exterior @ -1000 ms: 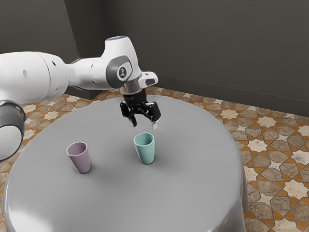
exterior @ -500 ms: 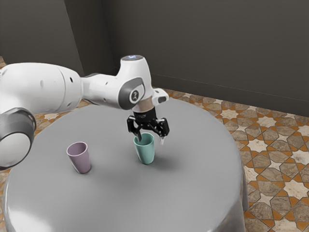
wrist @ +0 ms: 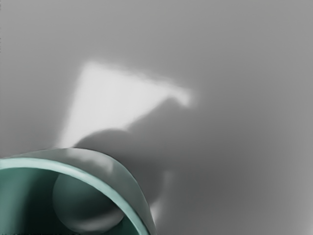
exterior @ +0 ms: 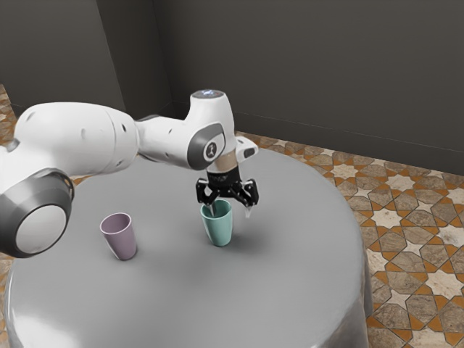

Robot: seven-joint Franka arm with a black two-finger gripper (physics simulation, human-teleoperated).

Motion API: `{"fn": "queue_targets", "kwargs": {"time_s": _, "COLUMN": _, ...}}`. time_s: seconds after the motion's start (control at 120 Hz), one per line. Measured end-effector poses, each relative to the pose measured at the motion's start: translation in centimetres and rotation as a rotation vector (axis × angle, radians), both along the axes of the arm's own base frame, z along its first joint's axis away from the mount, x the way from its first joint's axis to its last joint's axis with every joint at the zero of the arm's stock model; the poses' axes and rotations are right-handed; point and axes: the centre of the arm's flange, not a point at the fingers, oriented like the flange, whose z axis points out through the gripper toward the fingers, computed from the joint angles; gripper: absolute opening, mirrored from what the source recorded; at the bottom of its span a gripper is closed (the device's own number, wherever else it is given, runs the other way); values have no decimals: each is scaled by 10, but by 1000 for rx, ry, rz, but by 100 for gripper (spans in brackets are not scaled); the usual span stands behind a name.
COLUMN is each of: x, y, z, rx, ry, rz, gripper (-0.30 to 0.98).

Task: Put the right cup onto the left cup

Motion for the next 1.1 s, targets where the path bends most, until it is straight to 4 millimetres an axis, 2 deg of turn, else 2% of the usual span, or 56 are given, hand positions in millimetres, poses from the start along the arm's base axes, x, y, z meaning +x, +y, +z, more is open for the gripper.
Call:
{"fn": "queue_targets", "kwargs": {"time_s": 0.142, "x": -1, "y": 0, "z": -9, "rx": 5, "ry": 12, "rz": 22, "gripper": 54}}
{"fn": "queue_targets", "kwargs": {"time_s": 0.333, "x": -1, "y": 1, "z": -12, "rx": 7, "ry": 19, "rz": 46, "gripper": 17}}
{"fn": "queue_targets", "kwargs": {"time_s": 0.475, "x": -1, "y": 5, "z": -13, "rx": 10, "ry": 21, "rz": 65, "gripper": 2}}
{"fn": "queue_targets", "kwargs": {"time_s": 0.658, "x": 0, "y": 10, "z": -13, "rx": 14, "ry": 21, "rz": 84, "gripper": -6}}
{"fn": "queue_targets", "kwargs": {"time_s": 0.95, "x": -1, "y": 10, "z": -3, "rx": 23, "ry": 17, "rz": 96, "gripper": -9}}
{"fn": "queue_targets", "kwargs": {"time_s": 1.033, "x": -5, "y": 13, "z": 17, "rx": 20, "ry": 12, "rz": 100, "gripper": -10}}
{"fn": "queue_targets", "kwargs": {"time_s": 1.1, "x": -18, "y": 22, "z": 37, "rx": 16, "ry": 19, "rz": 107, "gripper": -10}}
